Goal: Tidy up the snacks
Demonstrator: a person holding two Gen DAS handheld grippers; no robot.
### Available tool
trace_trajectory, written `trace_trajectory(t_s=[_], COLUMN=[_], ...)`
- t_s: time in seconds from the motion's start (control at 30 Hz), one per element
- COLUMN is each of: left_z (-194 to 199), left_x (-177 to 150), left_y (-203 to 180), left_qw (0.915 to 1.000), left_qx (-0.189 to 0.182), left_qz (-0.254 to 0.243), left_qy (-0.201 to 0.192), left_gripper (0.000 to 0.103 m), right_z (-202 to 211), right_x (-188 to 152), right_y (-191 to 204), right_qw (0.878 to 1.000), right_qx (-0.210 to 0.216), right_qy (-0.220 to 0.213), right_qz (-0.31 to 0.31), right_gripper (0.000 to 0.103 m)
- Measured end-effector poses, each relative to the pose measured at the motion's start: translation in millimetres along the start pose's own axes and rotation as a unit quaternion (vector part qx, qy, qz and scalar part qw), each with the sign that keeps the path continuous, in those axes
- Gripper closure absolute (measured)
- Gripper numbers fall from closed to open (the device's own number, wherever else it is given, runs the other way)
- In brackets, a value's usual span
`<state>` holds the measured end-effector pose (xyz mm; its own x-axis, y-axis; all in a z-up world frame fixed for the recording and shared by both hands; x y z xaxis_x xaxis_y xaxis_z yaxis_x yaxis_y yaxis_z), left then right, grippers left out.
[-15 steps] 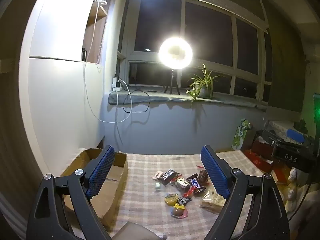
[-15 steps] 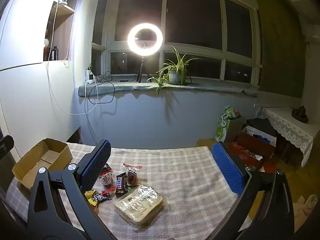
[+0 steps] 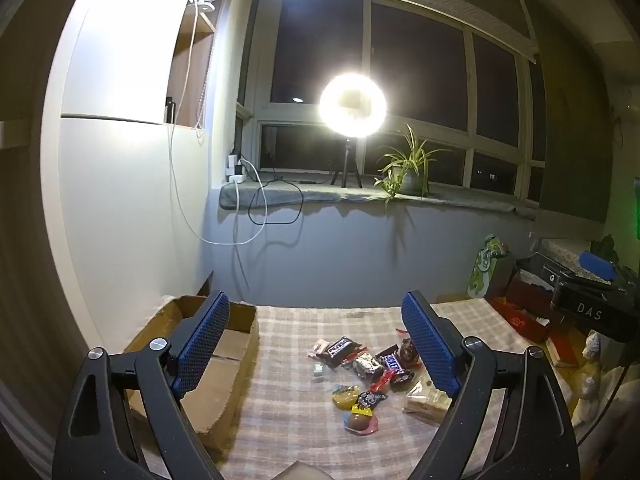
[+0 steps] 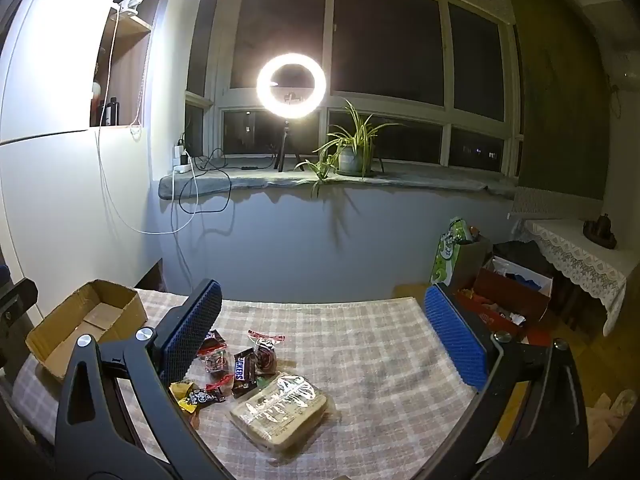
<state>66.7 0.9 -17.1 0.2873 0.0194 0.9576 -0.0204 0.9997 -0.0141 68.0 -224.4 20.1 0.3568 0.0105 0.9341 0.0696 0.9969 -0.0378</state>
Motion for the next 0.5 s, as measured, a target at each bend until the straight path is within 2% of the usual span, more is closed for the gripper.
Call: trace_trajectory(t_s=[0.27, 0.5], left_z=[-0.9, -1.1], left_x=[-5.3, -8.6], left_y=[-3.2, -7.3], left_qw=[1.0, 1.0], left_qx=[-0.001, -0.003], left_qz=[-0.004, -0.004], left_qy=[0.002, 0.002], left_gripper=[0.015, 0.015], right_z=[-1.6, 2.0], right_x=[-5.7, 3.0], right_y=[0.2, -0.6], right_qw=[1.0, 1.0], right_qx=[0.001, 0.0], right_qy=[-0.004, 0.0], right_qz=[0.001, 0.0], right_gripper=[0.0, 0.0])
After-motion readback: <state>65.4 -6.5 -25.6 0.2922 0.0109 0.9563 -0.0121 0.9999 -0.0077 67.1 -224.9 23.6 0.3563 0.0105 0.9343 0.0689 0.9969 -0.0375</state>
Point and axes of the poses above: each gripper's, at about its wrist camera, not at the fingertips, and z roughly against the way its jaws point, y to its left, x to its top, the point moved 7 cm from there along -z, roughly the way its jaws point, and after that the axes turned 4 degrees about -z, right-handed, at the moved point
